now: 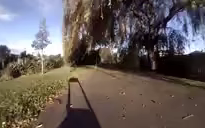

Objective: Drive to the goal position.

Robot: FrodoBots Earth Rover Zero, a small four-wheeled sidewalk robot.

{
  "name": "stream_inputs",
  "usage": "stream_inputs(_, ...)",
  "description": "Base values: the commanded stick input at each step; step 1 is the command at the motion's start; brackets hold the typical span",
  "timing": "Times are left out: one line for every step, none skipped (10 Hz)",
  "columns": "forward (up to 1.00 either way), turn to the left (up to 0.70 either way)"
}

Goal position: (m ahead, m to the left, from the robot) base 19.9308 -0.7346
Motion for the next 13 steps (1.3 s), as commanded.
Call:
stream_inputs(1.0, -0.14)
stream_inputs(1.0, -0.27)
stream_inputs(1.0, -0.4)
stream_inputs(1.0, -0.4)
stream_inputs(1.0, -0.4)
stream_inputs(1.0, -0.4)
stream_inputs(1.0, 0.0)
stream_inputs(1.0, 0.0)
stream_inputs(1.0, 0.0)
stream_inputs(1.0, 0.0)
stream_inputs(1.0, 0.0)
stream_inputs(1.0, 0.0)
stream_inputs(1.0, 0.0)
